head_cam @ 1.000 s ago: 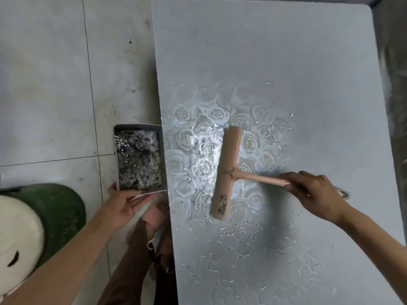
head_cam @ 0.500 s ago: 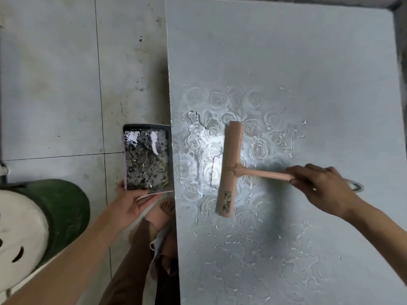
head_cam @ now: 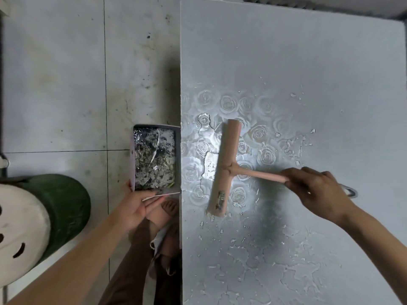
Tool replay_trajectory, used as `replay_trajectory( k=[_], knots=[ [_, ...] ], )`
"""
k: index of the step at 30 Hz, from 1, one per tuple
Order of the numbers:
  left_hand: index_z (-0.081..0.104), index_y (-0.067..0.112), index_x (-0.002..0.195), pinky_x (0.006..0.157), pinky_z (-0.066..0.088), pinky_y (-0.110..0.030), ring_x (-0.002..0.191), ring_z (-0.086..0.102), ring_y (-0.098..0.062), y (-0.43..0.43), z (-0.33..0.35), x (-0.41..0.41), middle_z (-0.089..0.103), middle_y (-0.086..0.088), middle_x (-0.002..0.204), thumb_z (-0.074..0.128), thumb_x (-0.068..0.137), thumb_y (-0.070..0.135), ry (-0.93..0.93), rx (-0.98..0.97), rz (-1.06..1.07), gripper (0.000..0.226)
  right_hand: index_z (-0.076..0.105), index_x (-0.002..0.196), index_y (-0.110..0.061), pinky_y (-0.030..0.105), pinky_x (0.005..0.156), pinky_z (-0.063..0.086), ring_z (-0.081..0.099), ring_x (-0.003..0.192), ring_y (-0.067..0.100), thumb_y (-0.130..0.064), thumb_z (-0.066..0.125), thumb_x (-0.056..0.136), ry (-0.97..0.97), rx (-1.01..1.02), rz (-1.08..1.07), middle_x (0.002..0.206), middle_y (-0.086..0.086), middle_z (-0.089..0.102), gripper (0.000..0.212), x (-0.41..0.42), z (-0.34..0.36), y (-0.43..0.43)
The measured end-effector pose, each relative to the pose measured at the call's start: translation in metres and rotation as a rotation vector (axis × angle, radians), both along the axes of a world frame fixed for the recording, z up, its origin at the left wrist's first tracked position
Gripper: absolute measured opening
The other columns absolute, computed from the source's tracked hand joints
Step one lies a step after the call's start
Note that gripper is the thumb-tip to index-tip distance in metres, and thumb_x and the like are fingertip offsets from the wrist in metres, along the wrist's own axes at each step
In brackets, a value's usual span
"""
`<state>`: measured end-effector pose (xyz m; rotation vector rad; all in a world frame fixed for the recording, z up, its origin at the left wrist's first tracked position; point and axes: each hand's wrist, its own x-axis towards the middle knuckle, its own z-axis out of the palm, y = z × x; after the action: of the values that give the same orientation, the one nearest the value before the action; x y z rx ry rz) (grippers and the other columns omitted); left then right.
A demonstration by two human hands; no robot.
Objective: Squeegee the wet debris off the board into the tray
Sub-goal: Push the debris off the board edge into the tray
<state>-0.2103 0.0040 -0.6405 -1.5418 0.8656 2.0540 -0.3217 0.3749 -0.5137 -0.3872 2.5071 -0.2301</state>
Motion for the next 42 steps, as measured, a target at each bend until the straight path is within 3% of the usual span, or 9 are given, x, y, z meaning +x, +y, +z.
replay_trajectory(
  k=[7, 13, 17, 19, 24, 27, 32, 36, 42],
  knots=[
    [0.030, 0.026, 0.137, 0.057, 0.059, -0.035, 0.073, 0.072, -0.033, -0.001, -0.002, 0.000, 0.073, -0.020, 0.080, 0.042, 0.084, -0.022, -0.004, 0.008, 0.005, 0.072, 0.060, 0.122, -0.029, 0.038, 0.084, 0.036, 0.060, 0.089, 0.029, -0.027, 0.052, 0.095, -0.033, -0.007, 0.027, 0.086, 0.002, 0.061, 0.028, 0.004, -0.018, -0.055],
    [0.020, 0.010, 0.150, 0.055, 0.058, -0.030, 0.073, 0.073, -0.030, -0.004, -0.004, 0.001, 0.072, -0.022, 0.085, 0.044, 0.087, -0.017, -0.071, 0.072, 0.029, 0.072, 0.065, 0.117, -0.027, 0.040, 0.075, 0.041, 0.062, 0.077, 0.029, -0.021, 0.061, 0.091, 0.035, -0.086, 0.054, 0.076, -0.002, 0.059, 0.027, -0.008, 0.002, -0.057],
    [0.040, -0.004, 0.136, 0.056, 0.060, -0.030, 0.071, 0.073, -0.028, -0.005, -0.005, -0.001, 0.066, -0.028, 0.106, 0.044, 0.089, -0.016, -0.081, 0.120, 0.001, 0.049, 0.064, 0.112, -0.030, 0.040, 0.078, 0.045, 0.065, 0.083, 0.028, -0.031, 0.055, 0.093, -0.033, 0.144, -0.043, 0.076, -0.005, 0.059, 0.021, -0.023, 0.024, 0.009],
    [0.039, -0.004, 0.134, 0.061, 0.060, -0.031, 0.072, 0.073, -0.028, -0.006, -0.006, -0.001, 0.071, -0.023, 0.092, 0.043, 0.088, -0.016, -0.070, 0.124, 0.010, 0.048, 0.062, 0.112, -0.032, 0.039, 0.080, 0.043, 0.063, 0.086, 0.026, -0.036, 0.052, 0.094, -0.087, 0.238, -0.078, 0.079, -0.004, 0.060, 0.021, -0.026, 0.025, 0.027],
    [0.055, 0.000, 0.091, 0.094, 0.045, -0.043, 0.071, 0.072, -0.028, -0.008, -0.005, -0.011, 0.073, -0.019, 0.078, 0.041, 0.090, -0.015, -0.065, 0.098, -0.012, 0.021, 0.059, 0.122, -0.032, 0.035, 0.082, 0.037, 0.061, 0.095, 0.026, -0.036, 0.047, 0.097, -0.075, 0.195, -0.016, 0.086, -0.001, 0.059, 0.028, -0.030, 0.001, -0.011],
    [0.055, 0.000, 0.090, 0.087, 0.051, -0.037, 0.080, 0.070, -0.031, -0.008, -0.002, -0.020, 0.072, -0.018, 0.074, 0.042, 0.090, -0.014, -0.064, 0.090, -0.018, 0.019, 0.056, 0.128, -0.033, 0.036, 0.087, 0.035, 0.059, 0.099, 0.027, -0.033, 0.047, 0.098, -0.041, 0.078, 0.079, 0.092, 0.002, 0.061, 0.031, -0.040, -0.016, -0.061],
    [0.049, -0.002, 0.109, 0.059, 0.060, -0.031, 0.069, 0.072, -0.030, -0.010, 0.001, -0.029, 0.072, -0.019, 0.075, 0.043, 0.089, -0.016, -0.058, 0.087, -0.009, 0.025, 0.065, 0.119, -0.030, 0.038, 0.079, 0.037, 0.062, 0.085, 0.031, -0.025, 0.060, 0.092, 0.066, -0.040, 0.153, 0.080, 0.002, 0.061, 0.028, -0.065, 0.002, -0.081],
    [0.053, -0.005, 0.107, 0.079, 0.056, -0.039, 0.088, 0.070, -0.031, -0.011, 0.000, -0.027, 0.066, -0.025, 0.099, 0.044, 0.090, -0.014, -0.065, 0.116, -0.052, 0.021, 0.071, 0.110, -0.024, 0.038, 0.072, 0.037, 0.063, 0.073, 0.035, -0.025, 0.063, 0.089, 0.068, 0.048, 0.116, 0.067, -0.002, 0.050, 0.023, -0.073, 0.025, -0.048],
    [0.055, 0.000, 0.089, 0.097, 0.045, -0.045, 0.099, 0.062, -0.038, -0.008, -0.007, -0.021, 0.069, -0.023, 0.088, 0.044, 0.089, -0.016, -0.075, 0.077, -0.020, 0.020, 0.060, 0.126, -0.036, 0.038, 0.085, 0.036, 0.060, 0.096, 0.029, -0.036, 0.051, 0.096, 0.011, 0.091, 0.140, 0.091, 0.007, 0.063, 0.031, -0.059, 0.000, -0.092]
  ],
)
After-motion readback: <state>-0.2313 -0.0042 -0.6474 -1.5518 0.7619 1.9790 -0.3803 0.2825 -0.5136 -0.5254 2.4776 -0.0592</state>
